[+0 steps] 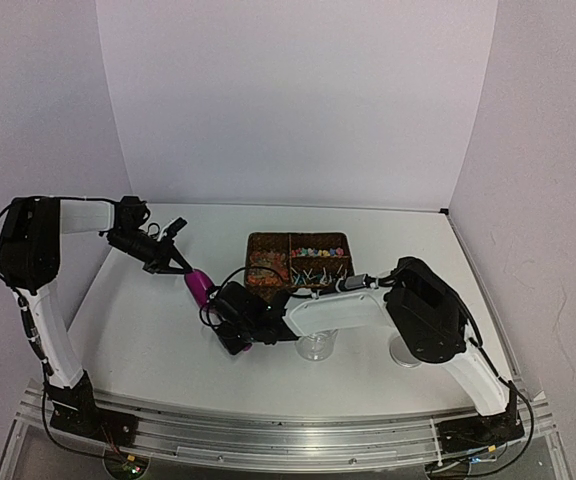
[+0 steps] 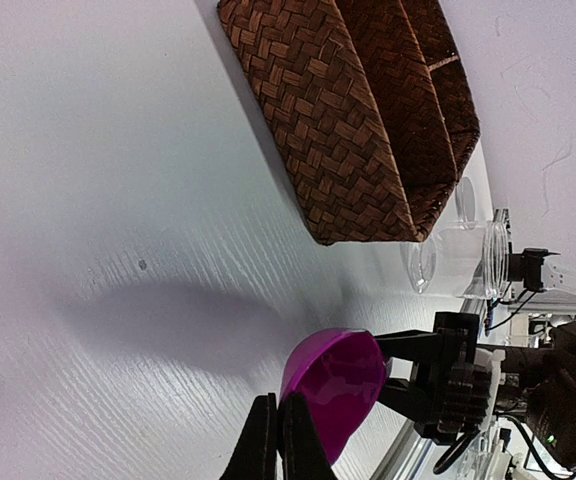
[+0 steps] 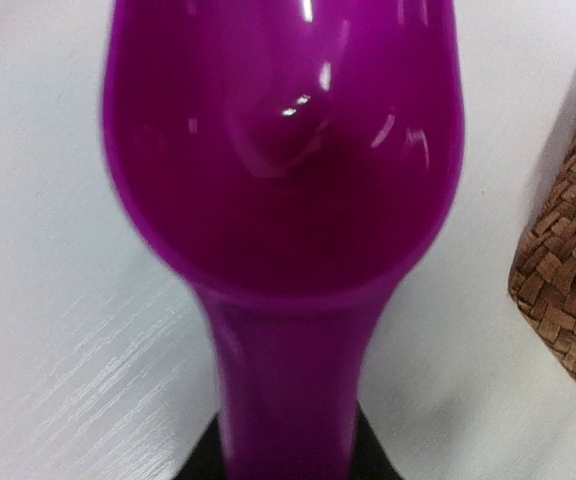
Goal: Pack the candies
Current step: Pick up the spatula from the center of the board.
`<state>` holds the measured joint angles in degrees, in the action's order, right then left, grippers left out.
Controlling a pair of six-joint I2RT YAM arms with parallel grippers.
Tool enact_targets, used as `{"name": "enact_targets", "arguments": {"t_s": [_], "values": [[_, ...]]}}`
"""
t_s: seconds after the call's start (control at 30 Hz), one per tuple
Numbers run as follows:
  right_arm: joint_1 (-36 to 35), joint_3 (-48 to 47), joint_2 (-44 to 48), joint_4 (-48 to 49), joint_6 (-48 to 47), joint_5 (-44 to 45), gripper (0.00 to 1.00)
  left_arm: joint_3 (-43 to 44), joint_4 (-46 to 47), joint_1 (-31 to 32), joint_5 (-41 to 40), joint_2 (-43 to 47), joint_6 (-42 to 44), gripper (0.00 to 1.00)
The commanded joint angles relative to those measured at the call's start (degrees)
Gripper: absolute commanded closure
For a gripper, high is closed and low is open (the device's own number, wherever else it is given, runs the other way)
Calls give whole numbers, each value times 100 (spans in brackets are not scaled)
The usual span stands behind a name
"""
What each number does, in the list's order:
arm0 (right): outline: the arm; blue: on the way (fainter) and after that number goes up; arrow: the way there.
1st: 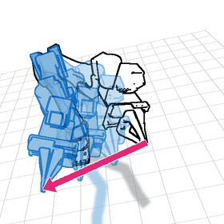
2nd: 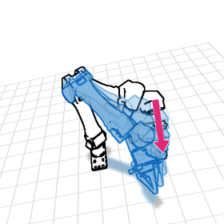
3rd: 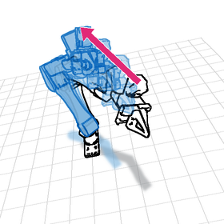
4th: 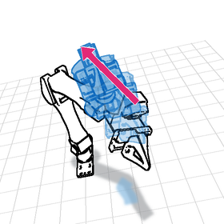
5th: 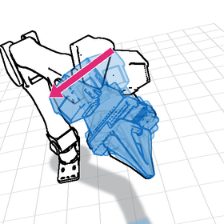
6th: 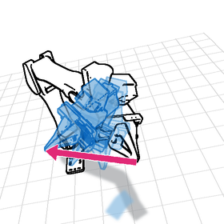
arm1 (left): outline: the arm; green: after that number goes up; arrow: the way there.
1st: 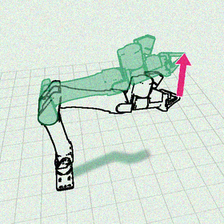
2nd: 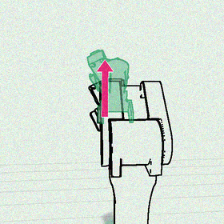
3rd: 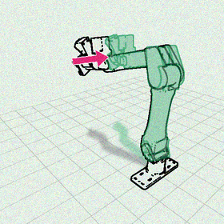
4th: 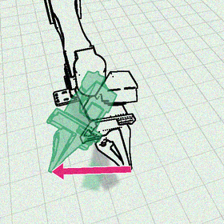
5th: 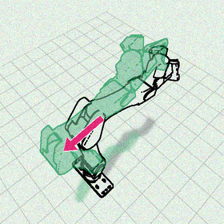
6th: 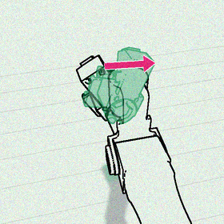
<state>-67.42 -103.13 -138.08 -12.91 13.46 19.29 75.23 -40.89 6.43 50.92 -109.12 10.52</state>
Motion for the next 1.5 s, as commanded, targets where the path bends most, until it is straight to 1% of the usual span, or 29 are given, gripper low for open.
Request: {"name": "enact_targets", "arguments": {"t_s": [0.0,0.03,0.07,0.17,0.23,0.27,0.3,0.37,0.4,0.43,0.5,0.53,0.63,0.7,0.77,0.87,1.0,1.1,1.17,1.23,1.3,1.37,1.47], "values": [[15,50,246,-122,-205,-221,89,-167,235,-158,-224,198,137,100],[15,27,344,-119,-212,-263,95,-179,218,-175,-233,191,188,100],[18,1,459,-120,-206,-290,100,-174,164,-179,-195,190,278,100],[18,-32,823,-124,-195,-430,100,-107,-81,-181,84,205,584,98],[18,-49,1103,-147,-223,-567,100,-23,-168,-214,241,254,682,72],[18,-70,1246,-185,-266,-641,100,2,-156,-253,377,288,692,56],[18,-111,1366,-237,-320,-725,100,29,-82,-332,536,364,668,45],[18,-205,1610,-404,-502,-789,100,89,186,-468,817,543,538,28],[18,-267,1696,-517,-626,-773,100,124,425,-529,948,677,409,22],[18,-349,1774,-689,-787,-719,100,156,668,-560,1021,794,276,18],[22,-563,1929,-1226,-1203,-443,100,188,1153,-592,1077,988,-24,16],[46,-639,1997,-1507,-1481,-141,100,193,1487,-598,1056,1093,-252,16],[306,-455,2310,-2351,-2168,420,100,225,1976,-599,860,1171,-740,17],[624,-197,2599,-2641,-2725,630,100,217,2183,-582,525,1160,-983,17],[959,0,2866,-2731,-3339,719,100,175,2333,-538,222,1159,-1181,18],[1286,-62,2994,-2749,-3992,622,100,230,2431,-406,146,1148,-1303,19],[1358,75,2970,-2806,-4757,621,100,380,2515,-232,280,1173,-1308,19],[1519,196,2916,-2786,-5282,1009,100,477,2468,-155,364,1143,-1085,19],[1577,103,2852,-2725,-5416,1131,100,564,2362,-24,397,1138,-857,19],[1577,-28,2831,-2662,-5466,890,100,616,2316,201,465,1185,-724,18],[1579,-104,2830,-2569,-5440,562,100,596,2353,461,563,1266,-683,10],[1567,-142,2810,-2475,-5428,472,100,574,2327,704,640,1300,-605,3],[1536,-91,2813,-2372,-5539,449,100,601,2057,964,650,1219,-248,3]]}}
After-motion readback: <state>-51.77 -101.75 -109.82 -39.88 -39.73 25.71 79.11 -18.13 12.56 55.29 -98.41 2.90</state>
